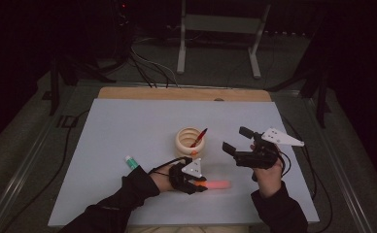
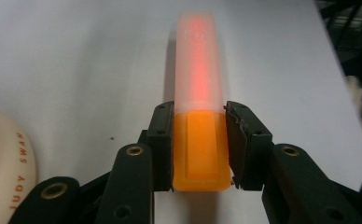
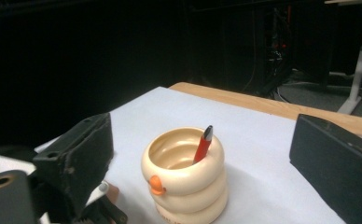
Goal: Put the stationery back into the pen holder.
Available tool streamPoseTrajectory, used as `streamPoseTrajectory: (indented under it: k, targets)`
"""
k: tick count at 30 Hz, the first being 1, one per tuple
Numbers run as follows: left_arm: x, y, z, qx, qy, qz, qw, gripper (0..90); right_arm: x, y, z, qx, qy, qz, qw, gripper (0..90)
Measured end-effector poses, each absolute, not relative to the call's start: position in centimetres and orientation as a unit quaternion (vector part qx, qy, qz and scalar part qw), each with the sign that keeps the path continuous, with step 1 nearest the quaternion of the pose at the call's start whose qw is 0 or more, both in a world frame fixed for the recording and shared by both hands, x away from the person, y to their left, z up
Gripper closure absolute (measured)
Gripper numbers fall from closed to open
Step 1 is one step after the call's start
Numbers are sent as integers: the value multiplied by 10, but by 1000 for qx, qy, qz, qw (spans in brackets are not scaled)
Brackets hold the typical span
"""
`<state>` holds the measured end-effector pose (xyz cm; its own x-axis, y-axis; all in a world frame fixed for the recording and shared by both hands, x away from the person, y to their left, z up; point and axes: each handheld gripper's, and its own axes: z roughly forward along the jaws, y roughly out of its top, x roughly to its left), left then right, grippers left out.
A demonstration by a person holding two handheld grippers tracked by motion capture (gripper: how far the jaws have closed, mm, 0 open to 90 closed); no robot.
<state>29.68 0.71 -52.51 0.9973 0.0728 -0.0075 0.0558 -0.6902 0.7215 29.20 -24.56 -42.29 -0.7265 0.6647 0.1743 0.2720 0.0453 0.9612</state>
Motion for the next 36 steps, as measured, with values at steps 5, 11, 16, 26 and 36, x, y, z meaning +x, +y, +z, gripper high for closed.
streamPoseTrajectory:
  k: [5, 11, 16, 26, 36]
  targets:
    - [294, 19, -508, 919, 46, 10, 392, 659, 289, -242, -423, 309, 701, 616, 184, 46]
    - [291, 30, -497, 919, 53, 12, 390, 659, 286, -239, -420, 286, 706, 618, 194, 46]
    - [291, 39, -490, 922, 53, 12, 384, 659, 283, -235, -416, 278, 714, 616, 185, 26]
    - [287, 54, -478, 925, 58, 15, 375, 658, 275, -218, -414, 220, 756, 589, 183, 33]
    - [283, 61, -465, 928, 49, 13, 369, 658, 259, -196, -413, 152, 798, 535, 231, 39]
